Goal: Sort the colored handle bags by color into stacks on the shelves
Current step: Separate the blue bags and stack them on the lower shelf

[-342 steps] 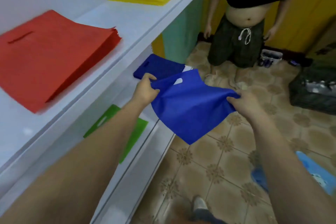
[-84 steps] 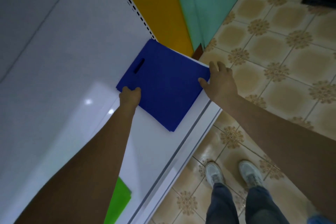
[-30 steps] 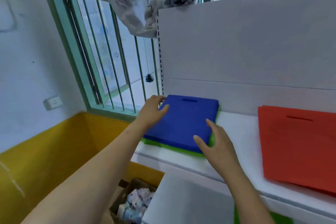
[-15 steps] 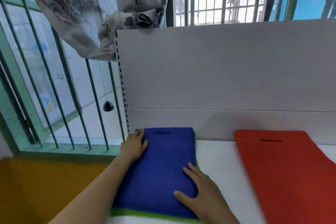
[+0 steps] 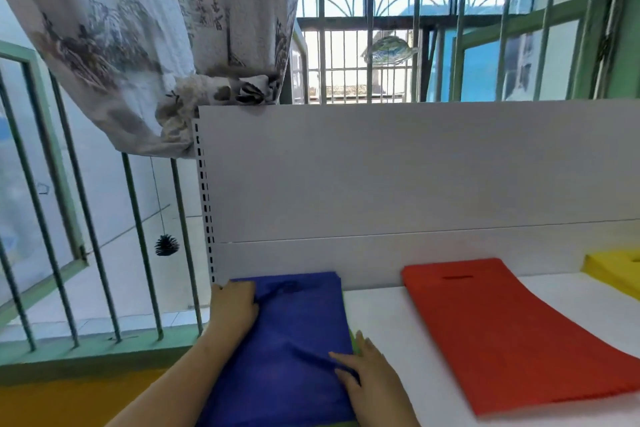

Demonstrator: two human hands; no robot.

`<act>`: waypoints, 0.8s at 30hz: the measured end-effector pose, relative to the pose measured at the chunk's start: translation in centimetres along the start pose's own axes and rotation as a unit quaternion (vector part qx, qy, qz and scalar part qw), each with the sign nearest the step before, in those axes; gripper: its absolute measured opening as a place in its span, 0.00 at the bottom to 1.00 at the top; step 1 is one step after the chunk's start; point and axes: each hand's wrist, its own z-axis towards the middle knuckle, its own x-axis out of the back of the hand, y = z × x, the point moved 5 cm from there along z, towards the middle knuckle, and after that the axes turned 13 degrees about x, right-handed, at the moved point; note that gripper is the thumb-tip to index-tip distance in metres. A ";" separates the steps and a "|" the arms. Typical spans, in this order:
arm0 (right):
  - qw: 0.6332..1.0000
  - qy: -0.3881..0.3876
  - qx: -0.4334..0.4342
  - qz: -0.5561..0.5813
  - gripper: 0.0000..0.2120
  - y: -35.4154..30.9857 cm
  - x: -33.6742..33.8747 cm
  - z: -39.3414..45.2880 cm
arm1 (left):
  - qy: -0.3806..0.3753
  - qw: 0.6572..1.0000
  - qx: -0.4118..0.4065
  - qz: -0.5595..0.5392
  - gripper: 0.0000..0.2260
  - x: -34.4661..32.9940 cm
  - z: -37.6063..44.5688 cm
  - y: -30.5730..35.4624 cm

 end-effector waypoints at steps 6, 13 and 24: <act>0.986 0.156 -0.032 0.056 0.16 -0.5 4.6 -4.8 | -0.075 0.982 -0.037 -0.171 0.08 4.1 -2.2 2.7; 0.909 0.364 -0.137 0.152 0.18 1.8 11.0 -15.6 | -0.149 0.914 -0.095 -0.365 0.13 7.0 -6.9 11.6; 0.786 0.506 -0.355 0.026 0.09 9.7 18.6 -39.1 | -0.265 0.792 -0.290 -0.467 0.17 6.4 -24.5 36.1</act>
